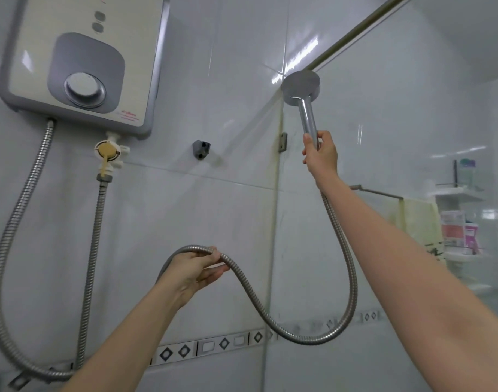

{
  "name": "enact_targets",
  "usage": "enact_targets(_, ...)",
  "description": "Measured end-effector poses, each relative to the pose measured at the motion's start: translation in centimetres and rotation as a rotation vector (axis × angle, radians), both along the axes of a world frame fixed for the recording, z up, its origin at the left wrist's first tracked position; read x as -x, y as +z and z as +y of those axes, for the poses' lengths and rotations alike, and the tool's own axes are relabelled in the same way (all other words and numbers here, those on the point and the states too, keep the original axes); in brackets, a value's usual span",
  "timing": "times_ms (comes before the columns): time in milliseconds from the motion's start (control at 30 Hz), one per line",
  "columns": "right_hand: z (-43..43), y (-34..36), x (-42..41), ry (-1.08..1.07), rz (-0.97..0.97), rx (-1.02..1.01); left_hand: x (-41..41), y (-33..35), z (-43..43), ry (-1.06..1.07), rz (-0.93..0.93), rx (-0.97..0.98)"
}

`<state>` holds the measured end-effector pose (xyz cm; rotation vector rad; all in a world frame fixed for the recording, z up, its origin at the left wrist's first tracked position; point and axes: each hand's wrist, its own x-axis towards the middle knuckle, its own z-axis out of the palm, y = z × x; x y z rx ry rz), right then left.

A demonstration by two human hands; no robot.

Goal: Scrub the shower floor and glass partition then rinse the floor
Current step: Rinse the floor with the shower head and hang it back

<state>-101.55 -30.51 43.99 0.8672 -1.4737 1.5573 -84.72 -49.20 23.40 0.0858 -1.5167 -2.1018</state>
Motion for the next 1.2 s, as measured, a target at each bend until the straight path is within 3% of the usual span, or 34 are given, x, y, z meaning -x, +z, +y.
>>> enact_targets(333,-0.1,0.0,0.4,-0.051,-0.050,-0.042,-2.8,-0.2,0.9,0.083,-0.019,0.029)
enact_targets(700,9.5,0.5,-7.8,-0.176,-0.038,-0.011,-10.9,-3.2,6.6,0.056,-0.071,-0.020)
enact_targets(1200,22.0,-3.4,-19.5,-0.184,-0.089,-0.086,-21.9,-8.5,18.5,-0.021,-0.160,-0.059)
